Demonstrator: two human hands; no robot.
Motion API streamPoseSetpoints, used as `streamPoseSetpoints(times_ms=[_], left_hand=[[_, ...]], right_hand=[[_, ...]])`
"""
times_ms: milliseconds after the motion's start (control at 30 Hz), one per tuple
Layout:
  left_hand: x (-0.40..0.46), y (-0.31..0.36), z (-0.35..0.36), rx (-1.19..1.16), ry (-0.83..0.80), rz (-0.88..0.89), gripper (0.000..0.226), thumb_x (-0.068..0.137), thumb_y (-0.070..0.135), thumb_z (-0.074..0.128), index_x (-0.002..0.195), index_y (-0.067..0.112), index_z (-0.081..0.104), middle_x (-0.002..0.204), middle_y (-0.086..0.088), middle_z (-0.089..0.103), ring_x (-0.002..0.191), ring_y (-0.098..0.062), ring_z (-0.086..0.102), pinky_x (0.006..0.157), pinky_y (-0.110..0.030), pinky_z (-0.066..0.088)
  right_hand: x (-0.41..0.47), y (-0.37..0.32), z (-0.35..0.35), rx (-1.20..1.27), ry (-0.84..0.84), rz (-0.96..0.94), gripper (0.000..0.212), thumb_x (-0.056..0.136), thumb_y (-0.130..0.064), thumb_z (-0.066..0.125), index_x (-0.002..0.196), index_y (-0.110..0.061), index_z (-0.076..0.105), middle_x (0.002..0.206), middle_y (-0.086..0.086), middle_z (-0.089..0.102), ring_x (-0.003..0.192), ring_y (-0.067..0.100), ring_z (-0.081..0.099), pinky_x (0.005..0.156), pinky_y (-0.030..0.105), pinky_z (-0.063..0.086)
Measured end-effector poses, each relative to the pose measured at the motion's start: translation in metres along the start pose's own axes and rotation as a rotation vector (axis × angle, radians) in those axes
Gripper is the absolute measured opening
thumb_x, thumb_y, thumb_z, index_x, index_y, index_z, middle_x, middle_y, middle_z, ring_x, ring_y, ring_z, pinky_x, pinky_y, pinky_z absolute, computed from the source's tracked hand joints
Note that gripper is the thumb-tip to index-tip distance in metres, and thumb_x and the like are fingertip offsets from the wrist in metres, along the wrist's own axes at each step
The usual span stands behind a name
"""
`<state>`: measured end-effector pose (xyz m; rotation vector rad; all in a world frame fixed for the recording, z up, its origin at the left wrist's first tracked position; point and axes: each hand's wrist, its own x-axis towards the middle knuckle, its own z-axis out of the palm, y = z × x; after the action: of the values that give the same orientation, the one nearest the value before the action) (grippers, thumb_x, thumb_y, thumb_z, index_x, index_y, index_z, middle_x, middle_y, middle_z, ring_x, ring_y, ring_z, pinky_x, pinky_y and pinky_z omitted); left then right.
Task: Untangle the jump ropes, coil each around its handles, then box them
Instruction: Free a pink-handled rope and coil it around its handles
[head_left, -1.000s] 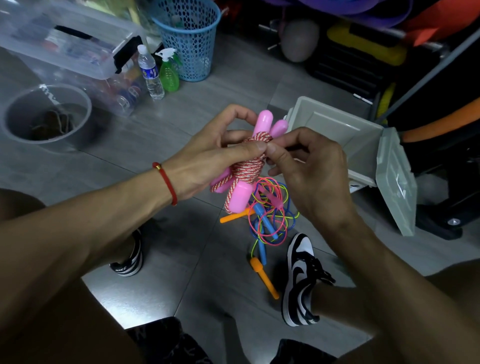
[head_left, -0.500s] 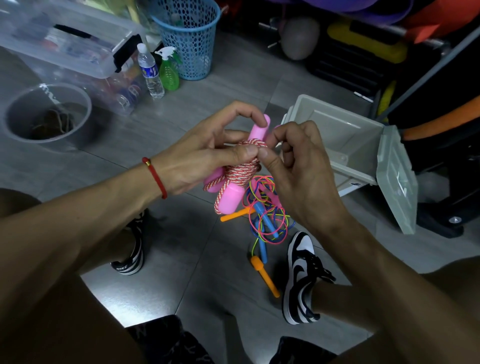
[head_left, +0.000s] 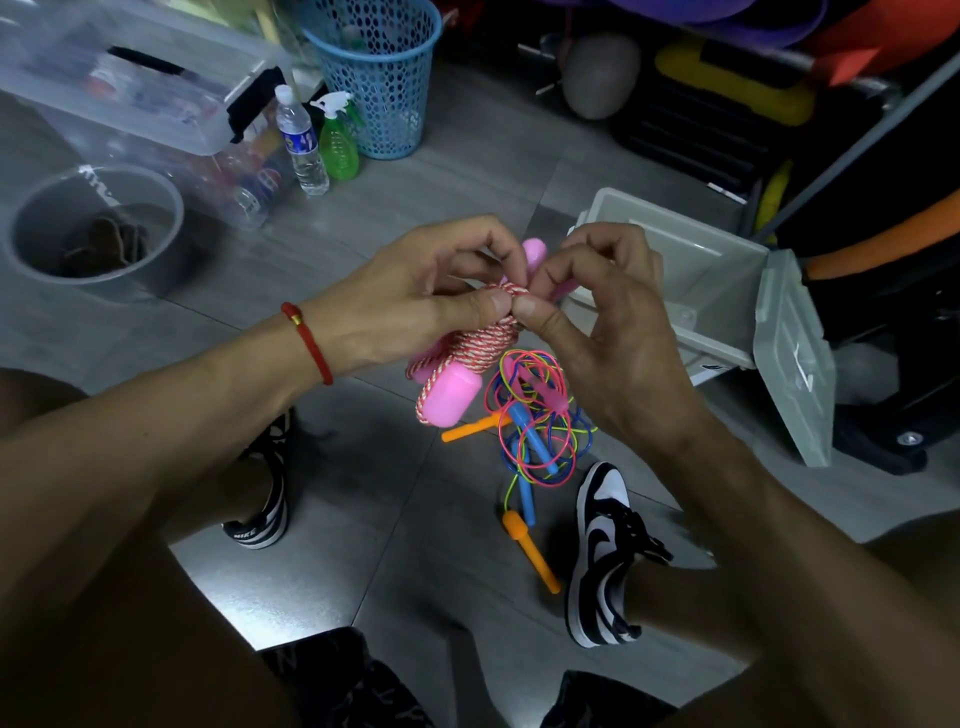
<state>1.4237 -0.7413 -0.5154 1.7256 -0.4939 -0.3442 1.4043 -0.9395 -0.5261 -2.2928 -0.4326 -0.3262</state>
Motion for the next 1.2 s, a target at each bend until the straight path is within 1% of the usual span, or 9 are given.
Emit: streamPoseSetpoints(times_ms=[100,200,367,433,533,800,1000,1133,1200], left_hand=[[0.001,-0.004,0.002,-0.023,0.005,-0.016,0.014,0.091,0.013,0.061,0.102,0.009,0.055,0.095,-0.009,0.067,0.085,-0.013,0.061,0.079,-0.028,0.05],[0.001,-0.008,0.004,-0.005,0.01,-0.017,0.012,0.091,0.015,0.06,0.1,0.011,0.053,0.093,-0.009,0.067,0.082,-0.012,0.059,0.076,-0.026,0.049],[0.003,-0.011,0.007,0.13,-0.003,0.039,0.015,0.094,0.016,0.055,0.102,0.005,0.05,0.091,-0.01,0.064,0.08,-0.015,0.056,0.079,-0.038,0.049],[0.004,-0.015,0.007,0.216,-0.013,0.079,0.011,0.095,0.016,0.054,0.101,0.008,0.05,0.093,-0.007,0.062,0.084,-0.025,0.057,0.082,-0.045,0.05],[0.004,-0.016,0.005,0.289,-0.026,0.081,0.009,0.094,0.018,0.055,0.101,0.015,0.051,0.093,-0.002,0.062,0.086,-0.031,0.058,0.079,-0.049,0.05],[0.001,-0.014,0.009,0.458,0.015,0.125,0.01,0.093,0.016,0.059,0.1,0.015,0.051,0.076,0.013,0.061,0.067,-0.016,0.056,0.063,-0.028,0.046],[0.004,-0.016,0.011,0.321,0.018,0.044,0.019,0.094,0.026,0.056,0.106,0.012,0.052,0.099,-0.002,0.068,0.09,-0.023,0.065,0.084,-0.046,0.054],[0.004,-0.017,0.007,0.155,-0.06,-0.068,0.018,0.097,0.006,0.061,0.113,0.006,0.051,0.103,-0.01,0.069,0.083,-0.017,0.064,0.072,-0.03,0.057],[0.004,-0.018,0.006,0.152,-0.039,-0.069,0.018,0.096,0.004,0.062,0.111,0.006,0.052,0.1,-0.005,0.07,0.084,-0.013,0.065,0.079,-0.036,0.057]], right_hand=[[0.001,0.005,-0.004,0.119,-0.119,-0.01,0.021,0.085,-0.029,0.076,0.097,-0.014,0.067,0.118,0.004,0.05,0.106,0.017,0.054,0.098,0.027,0.043],[0.0,0.005,-0.006,0.185,-0.165,0.009,0.023,0.083,-0.019,0.079,0.1,-0.01,0.067,0.12,0.006,0.05,0.108,0.012,0.054,0.095,0.017,0.042],[0.002,0.004,0.0,0.298,-0.161,0.172,0.02,0.074,-0.025,0.08,0.089,-0.025,0.067,0.114,0.003,0.053,0.105,0.018,0.06,0.093,0.046,0.054],[0.003,0.005,0.0,0.381,-0.157,0.261,0.02,0.068,-0.022,0.083,0.082,-0.028,0.069,0.111,0.007,0.055,0.104,0.021,0.061,0.09,0.05,0.056],[0.005,0.007,-0.003,0.394,-0.185,0.254,0.023,0.068,-0.015,0.087,0.081,-0.025,0.071,0.109,0.011,0.057,0.101,0.023,0.063,0.088,0.046,0.059],[0.004,0.012,0.0,0.255,-0.208,0.113,0.021,0.078,-0.013,0.081,0.085,-0.023,0.064,0.107,0.006,0.054,0.089,0.014,0.062,0.082,0.032,0.059],[-0.001,0.011,0.012,0.205,-0.064,0.195,0.007,0.08,-0.021,0.07,0.084,-0.021,0.065,0.099,-0.005,0.053,0.09,0.005,0.059,0.078,0.041,0.057],[0.001,0.016,0.011,0.214,-0.09,0.217,0.007,0.081,-0.02,0.07,0.083,-0.024,0.065,0.098,0.0,0.053,0.093,0.013,0.06,0.077,0.044,0.058],[0.002,0.016,0.01,0.244,-0.112,0.204,0.009,0.084,-0.014,0.072,0.085,-0.021,0.066,0.099,0.001,0.052,0.093,0.015,0.06,0.079,0.044,0.058]])
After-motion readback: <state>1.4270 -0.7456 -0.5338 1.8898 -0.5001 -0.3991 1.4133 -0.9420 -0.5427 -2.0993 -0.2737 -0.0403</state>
